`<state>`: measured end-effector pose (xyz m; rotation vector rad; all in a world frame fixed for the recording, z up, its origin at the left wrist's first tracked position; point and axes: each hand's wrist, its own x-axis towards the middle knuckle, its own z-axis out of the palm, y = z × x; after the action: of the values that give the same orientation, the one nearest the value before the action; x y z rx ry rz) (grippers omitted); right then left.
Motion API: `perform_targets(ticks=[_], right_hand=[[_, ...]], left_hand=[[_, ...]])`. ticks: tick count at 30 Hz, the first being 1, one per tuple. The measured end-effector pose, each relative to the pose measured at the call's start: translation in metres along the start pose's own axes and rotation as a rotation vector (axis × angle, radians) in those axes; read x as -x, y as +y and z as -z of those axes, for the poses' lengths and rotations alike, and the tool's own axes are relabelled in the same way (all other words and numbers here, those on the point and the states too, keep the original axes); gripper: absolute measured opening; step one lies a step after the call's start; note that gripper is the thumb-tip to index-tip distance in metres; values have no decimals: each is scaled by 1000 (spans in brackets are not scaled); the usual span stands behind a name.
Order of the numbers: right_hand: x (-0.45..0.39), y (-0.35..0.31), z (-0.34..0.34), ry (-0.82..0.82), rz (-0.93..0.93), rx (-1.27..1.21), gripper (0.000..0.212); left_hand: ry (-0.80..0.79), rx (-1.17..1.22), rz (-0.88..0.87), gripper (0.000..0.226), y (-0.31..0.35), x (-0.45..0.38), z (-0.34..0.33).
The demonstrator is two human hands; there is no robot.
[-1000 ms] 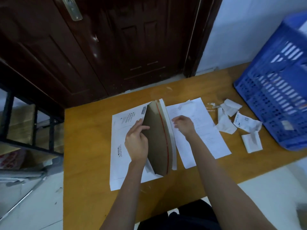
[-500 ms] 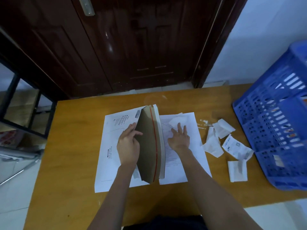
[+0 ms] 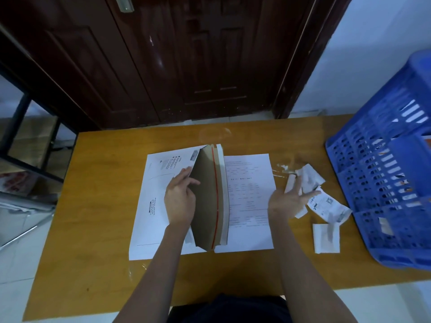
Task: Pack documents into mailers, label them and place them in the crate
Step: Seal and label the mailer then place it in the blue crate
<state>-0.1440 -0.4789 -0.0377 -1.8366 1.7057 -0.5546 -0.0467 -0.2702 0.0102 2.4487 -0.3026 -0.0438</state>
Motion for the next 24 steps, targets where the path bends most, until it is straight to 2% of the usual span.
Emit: perform_targets(ticks=[3,5,6,8,9,10,11,12,14,17,20,24], right_hand=[[6,-9,8,121,-83,71,68],[10,-18,12,269,6,87,60],[11,-19,11,291,96,67,54],[14,-19,6,112,270,-36,37],[18,-20,3,-79,266,-44,30],[22,-19,-1,-277,204,-12,32],[25,-16,-5,-403,118,83,46],[28,-13,-6,-453,52,218,65],[36,-6,-4,-429,30,482,91],[39,4,0,-366,21,627,107],[34,4,-1,-381,16,653,112],[28,1,0,-374,-5,694,104]], left_hand=[[4,6,5,24,1,0,2],[12,15,4,24,1,-1,5],[16,21,-1,25,1,-1,6],[21,31,-8,24,-1,-1,9],[22,33,-10,24,-1,-2,10],[22,31,-10,24,-2,-2,11],[23,27,-8,24,-2,-2,12],[22,23,-6,23,-3,-3,13],[13,14,-1,23,-7,-3,15],[-4,-5,6,23,-14,-3,17],[-10,-9,-4,24,-18,-1,14],[-12,-5,-15,24,-20,-1,12]])
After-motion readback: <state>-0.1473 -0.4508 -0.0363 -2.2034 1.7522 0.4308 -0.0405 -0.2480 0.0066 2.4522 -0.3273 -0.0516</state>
